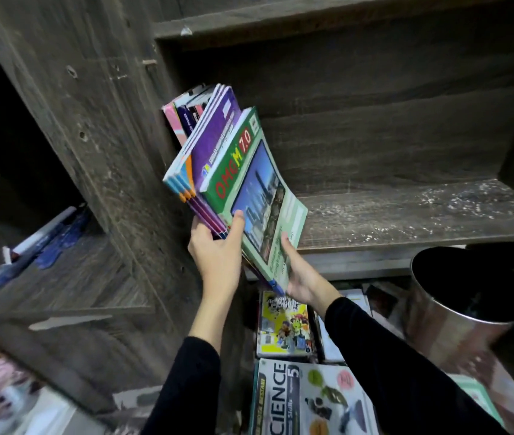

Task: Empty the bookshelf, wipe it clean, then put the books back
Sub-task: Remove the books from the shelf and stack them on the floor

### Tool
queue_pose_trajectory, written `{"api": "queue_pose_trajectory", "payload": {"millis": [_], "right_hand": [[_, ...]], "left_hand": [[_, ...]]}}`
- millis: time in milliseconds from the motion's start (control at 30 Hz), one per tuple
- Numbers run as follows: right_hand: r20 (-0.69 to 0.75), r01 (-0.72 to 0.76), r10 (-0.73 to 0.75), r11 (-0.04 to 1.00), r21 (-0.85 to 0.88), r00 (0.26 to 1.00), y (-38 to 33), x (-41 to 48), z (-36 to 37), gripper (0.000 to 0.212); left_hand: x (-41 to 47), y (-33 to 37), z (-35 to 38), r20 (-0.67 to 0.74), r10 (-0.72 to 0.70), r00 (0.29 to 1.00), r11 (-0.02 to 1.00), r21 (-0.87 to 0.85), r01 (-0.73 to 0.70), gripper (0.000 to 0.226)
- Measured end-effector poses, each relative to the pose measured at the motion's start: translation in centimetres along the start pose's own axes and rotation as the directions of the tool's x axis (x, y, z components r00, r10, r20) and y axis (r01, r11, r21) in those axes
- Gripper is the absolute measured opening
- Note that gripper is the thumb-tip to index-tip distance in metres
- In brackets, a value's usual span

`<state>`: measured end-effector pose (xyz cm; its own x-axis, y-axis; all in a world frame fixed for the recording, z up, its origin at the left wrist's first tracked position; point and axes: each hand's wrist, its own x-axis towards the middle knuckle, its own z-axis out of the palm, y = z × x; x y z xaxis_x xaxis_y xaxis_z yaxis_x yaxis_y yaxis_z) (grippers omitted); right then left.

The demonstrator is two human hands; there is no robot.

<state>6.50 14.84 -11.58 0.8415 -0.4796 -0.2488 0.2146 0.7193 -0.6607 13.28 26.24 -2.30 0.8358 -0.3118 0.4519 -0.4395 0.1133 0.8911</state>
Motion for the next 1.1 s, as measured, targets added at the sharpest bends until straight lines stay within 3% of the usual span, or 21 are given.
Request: {"api": "queue_pose_trajectory", "payload": {"millis": [133, 267, 367, 400, 467, 567, 600, 667, 767, 800, 867, 933, 1000, 1067, 1100], "right_hand": [[-0.004, -0.006, 0.006, 0.995, 0.104, 1.0, 1.5, -0.6, -1.2, 0.075], [0.026, -0.034, 0.029, 0.975, 0.219, 0.999, 2.3, -2.1, -3.5, 0.094], [0.01, -0.026, 0.025, 0.981, 0.194, 1.0, 2.7, -4.4, -5.4, 0.1], [-0.024, -0.016, 0.02, 0.983, 0.183, 1.0, 2.8, -5.3, -6.5, 0.1], [-0.092, 0.016, -0.003, 0.991, 0.135, 0.996, 2.9, -7.3, -8.2, 0.096], [-0.187, 0.056, -0.039, 0.995, 0.086, 0.982, 3.2, -10.7, -10.2, 0.053], [-0.201, 0.059, -0.043, 0.996, 0.072, 0.979, 3.5, -11.8, -10.8, 0.036], [-0.249, 0.046, -0.039, 0.999, 0.023, 0.968, 4.4, -13.8, -12.1, 0.027], [-0.387, -0.02, -0.016, 0.996, -0.09, 0.922, 6.0, -15.5, -13.9, 0.041], [-0.431, -0.051, -0.004, 0.992, -0.116, 0.902, 6.5, -15.5, -14.5, 0.05], [-0.496, -0.093, -0.008, 0.98, -0.179, 0.868, 7.1, -15.2, -15.4, 0.079], [-0.519, -0.083, -0.039, 0.974, -0.21, 0.854, 7.2, -14.4, -16.6, 0.09], [-0.535, -0.077, -0.044, 0.977, -0.201, 0.843, 6.7, -13.7, -16.4, 0.068], [-0.55, -0.063, -0.06, 0.977, -0.202, 0.833, 6.1, -12.8, -16.6, 0.035], [-0.562, -0.055, -0.07, 0.978, -0.203, 0.824, 5.7, -12.1, -16.9, 0.027]], "left_hand": [[-1.5, -0.3, -1.6, 0.071, -0.042, 0.997, 0.993, -0.104, 0.049, 0.019], [-3.7, -0.1, -2.6, 0.151, -0.096, 0.984, 0.976, -0.179, 0.123, 0.006], [-5.4, -0.2, -3.2, 0.246, -0.109, 0.963, 0.963, -0.216, 0.164, 0.011], [-6.1, -0.2, -3.3, 0.28, -0.105, 0.954, 0.957, -0.234, 0.174, 0.018], [-7.5, -0.9, -3.6, 0.334, -0.116, 0.935, 0.945, -0.252, 0.207, 0.053], [-10.5, -2.6, -4.1, 0.353, -0.283, 0.892, 0.862, -0.313, 0.398, 0.082], [-11.6, -3.2, -4.2, 0.358, -0.36, 0.862, 0.812, -0.334, 0.478, 0.081], [-13.4, -4.2, -4.4, 0.353, -0.499, 0.792, 0.728, -0.326, 0.604, 0.059], [-14.8, -6.4, -4.3, 0.353, -0.702, 0.619, 0.552, -0.278, 0.786, 0.041], [-14.9, -7.2, -4.2, 0.352, -0.756, 0.552, 0.484, -0.267, 0.833, 0.039], [-15.1, -9.1, -3.8, 0.389, -0.812, 0.435, 0.369, -0.235, 0.899, 0.012], [-15.0, -10.8, -3.1, 0.439, -0.83, 0.345, 0.264, -0.236, 0.935, 0.025], [-14.8, -12.1, -2.2, 0.456, -0.845, 0.278, 0.19, -0.23, 0.954, 0.029], [-14.4, -13.0, -1.4, 0.46, -0.861, 0.217, 0.144, -0.19, 0.971, 0.016], [-14.1, -13.5, -0.8, 0.469, -0.862, 0.192, 0.115, -0.188, 0.975, 0.014]]}}
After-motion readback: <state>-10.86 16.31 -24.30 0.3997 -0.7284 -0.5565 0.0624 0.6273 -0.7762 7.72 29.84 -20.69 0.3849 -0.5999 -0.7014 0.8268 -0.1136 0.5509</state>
